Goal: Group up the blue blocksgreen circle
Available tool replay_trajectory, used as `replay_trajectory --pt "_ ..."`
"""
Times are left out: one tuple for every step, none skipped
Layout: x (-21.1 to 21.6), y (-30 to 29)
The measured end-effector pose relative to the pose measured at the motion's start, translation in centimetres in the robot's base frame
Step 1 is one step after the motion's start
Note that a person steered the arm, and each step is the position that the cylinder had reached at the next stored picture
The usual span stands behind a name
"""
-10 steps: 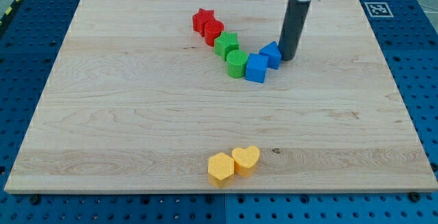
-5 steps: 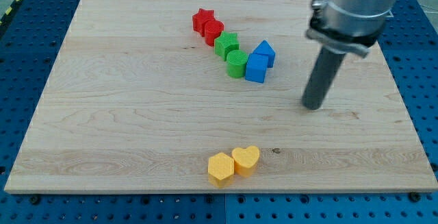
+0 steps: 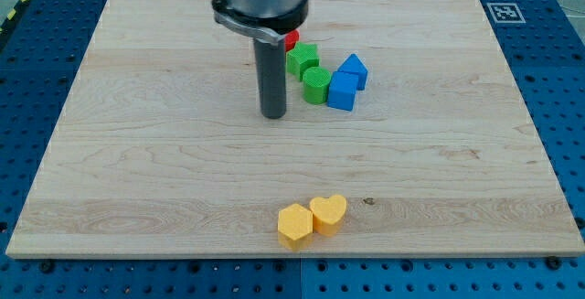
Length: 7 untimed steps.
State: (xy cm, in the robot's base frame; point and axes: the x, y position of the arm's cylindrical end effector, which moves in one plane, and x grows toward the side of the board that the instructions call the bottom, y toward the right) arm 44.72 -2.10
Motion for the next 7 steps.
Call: replay_trajectory --pt "0.0 2.0" --pt "-0.2 3.1" --pt "-2.3 1.2" --pt "-3.5 -0.2" --pt "-3.5 -0.2" --pt "-3.5 0.7" --pt "-3.5 2.2"
